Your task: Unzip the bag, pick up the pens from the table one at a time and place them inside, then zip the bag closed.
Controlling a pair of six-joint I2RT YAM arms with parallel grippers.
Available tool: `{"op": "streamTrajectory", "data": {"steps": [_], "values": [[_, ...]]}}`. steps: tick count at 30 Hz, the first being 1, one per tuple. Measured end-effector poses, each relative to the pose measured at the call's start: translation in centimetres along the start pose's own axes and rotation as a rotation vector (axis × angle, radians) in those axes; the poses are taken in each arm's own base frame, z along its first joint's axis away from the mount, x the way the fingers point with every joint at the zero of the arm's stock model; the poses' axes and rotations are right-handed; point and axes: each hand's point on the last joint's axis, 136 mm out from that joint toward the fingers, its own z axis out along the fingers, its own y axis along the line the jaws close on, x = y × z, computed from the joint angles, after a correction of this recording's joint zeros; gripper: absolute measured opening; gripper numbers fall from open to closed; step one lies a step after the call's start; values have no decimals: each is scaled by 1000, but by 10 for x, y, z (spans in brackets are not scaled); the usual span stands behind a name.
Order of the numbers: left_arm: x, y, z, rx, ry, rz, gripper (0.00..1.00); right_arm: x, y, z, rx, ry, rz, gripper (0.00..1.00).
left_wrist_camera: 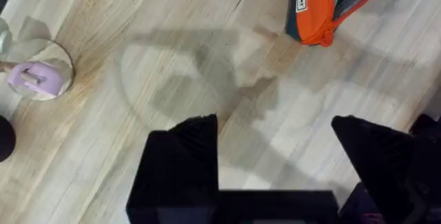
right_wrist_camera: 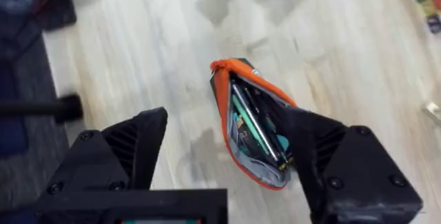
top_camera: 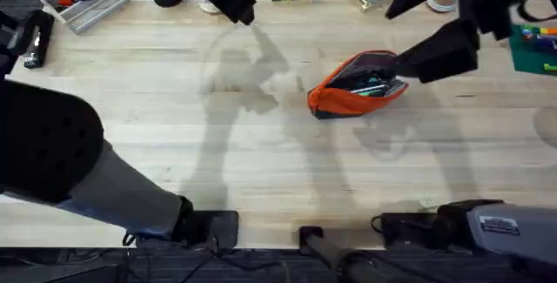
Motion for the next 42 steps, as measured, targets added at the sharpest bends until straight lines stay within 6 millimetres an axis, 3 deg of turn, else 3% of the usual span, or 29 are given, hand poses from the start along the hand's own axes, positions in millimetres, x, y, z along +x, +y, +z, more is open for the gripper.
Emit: {"op": "streamTrajectory", "data": {"steps": [10,17,25,42], "values": [[0,0,0,0,0,0,995,-31,4,-35,161,-138,154,998],[0,0,0,0,0,0,995,-47,23,-54,185,-225,308,998],[0,0,0,0,0,0,995,-30,9,-58,289,-175,524,997],[1,-2,0,6,6,54,995,-18,-1,-55,358,-133,662,997]]}}
